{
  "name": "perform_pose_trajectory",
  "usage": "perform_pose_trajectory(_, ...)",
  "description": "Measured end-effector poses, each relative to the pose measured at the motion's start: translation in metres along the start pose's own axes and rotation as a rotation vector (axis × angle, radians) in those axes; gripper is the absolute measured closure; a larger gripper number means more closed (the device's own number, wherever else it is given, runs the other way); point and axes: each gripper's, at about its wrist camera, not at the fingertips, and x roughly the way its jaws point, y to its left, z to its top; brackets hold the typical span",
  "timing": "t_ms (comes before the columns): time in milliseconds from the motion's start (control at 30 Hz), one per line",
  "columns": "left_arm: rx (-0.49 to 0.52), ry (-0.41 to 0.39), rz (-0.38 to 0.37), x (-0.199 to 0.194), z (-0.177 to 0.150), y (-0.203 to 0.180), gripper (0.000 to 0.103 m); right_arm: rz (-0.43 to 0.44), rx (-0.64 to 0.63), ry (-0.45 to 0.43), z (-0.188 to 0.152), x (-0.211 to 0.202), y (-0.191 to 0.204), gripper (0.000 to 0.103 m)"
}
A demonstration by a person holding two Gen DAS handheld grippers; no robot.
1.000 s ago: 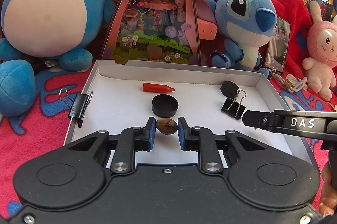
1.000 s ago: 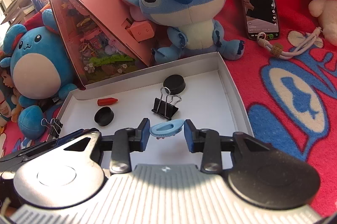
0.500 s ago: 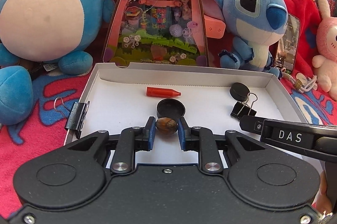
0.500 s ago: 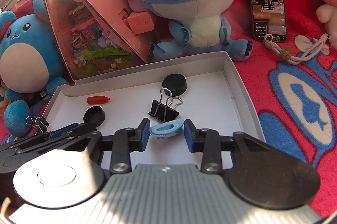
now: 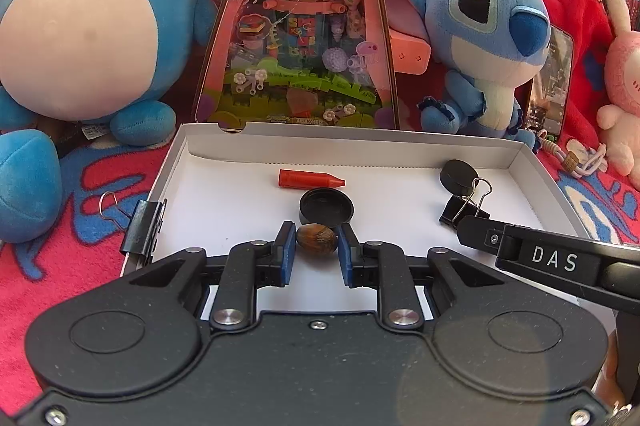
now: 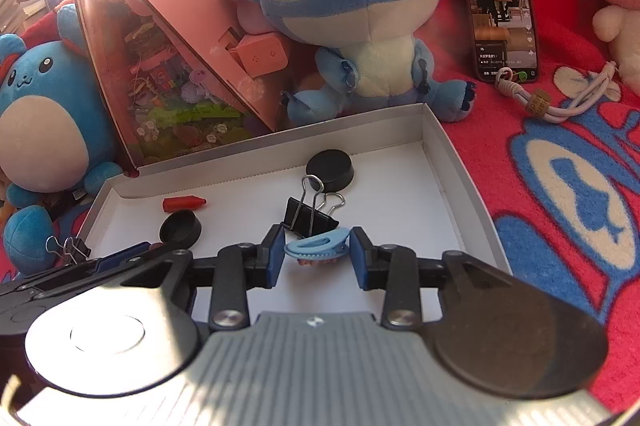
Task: Organize rigid objects
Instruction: 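Lower and open the left tool to drop the acorn while the right releases the blue clip, then lift both open tools out of the box toward the remaining objects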
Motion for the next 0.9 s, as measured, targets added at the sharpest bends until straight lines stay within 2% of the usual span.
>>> perform_pose_trajectory(200, 0.001, -0.002, -0.002, -0.001, -0.001, 0.0, 0.08, 0.003, -0.001, -0.002, -0.001, -0.002, 0.0, 0.062)
perform_pose_trajectory(267, -0.003, -0.003, -0.007, -0.003, -0.001, 0.001, 0.074, 0.008, 0.002, -0.007, -0.002, -0.003, 0.0, 0.06)
perform_pose_trajectory(333, -0.005, -0.006, -0.007, -0.005, -0.001, 0.001, 0.064, 0.017, 0.001, -0.012, -0.003, -0.005, 0.0, 0.059)
perform_pose_trajectory(433, 0.003, -0.011, -0.005, -0.009, -0.002, 0.002, 0.059, 0.019, -0.015, -0.028, -0.004, -0.011, 0.0, 0.044)
perform_pose_trajectory(633, 0.0, -0.027, -0.024, -0.024, -0.005, 0.005, 0.049, 0.039, -0.026, -0.047, -0.005, -0.024, -0.002, 0.036)
perform_pose_trajectory(867, -0.005, -0.056, -0.061, -0.05, -0.011, 0.011, 0.043, 0.053, -0.049, -0.083, -0.011, -0.045, -0.006, 0.022)
perform_pose_trajectory(900, -0.005, -0.063, -0.07, -0.055, -0.013, 0.011, 0.038, 0.054, -0.055, -0.093, -0.013, -0.05, -0.007, 0.022)
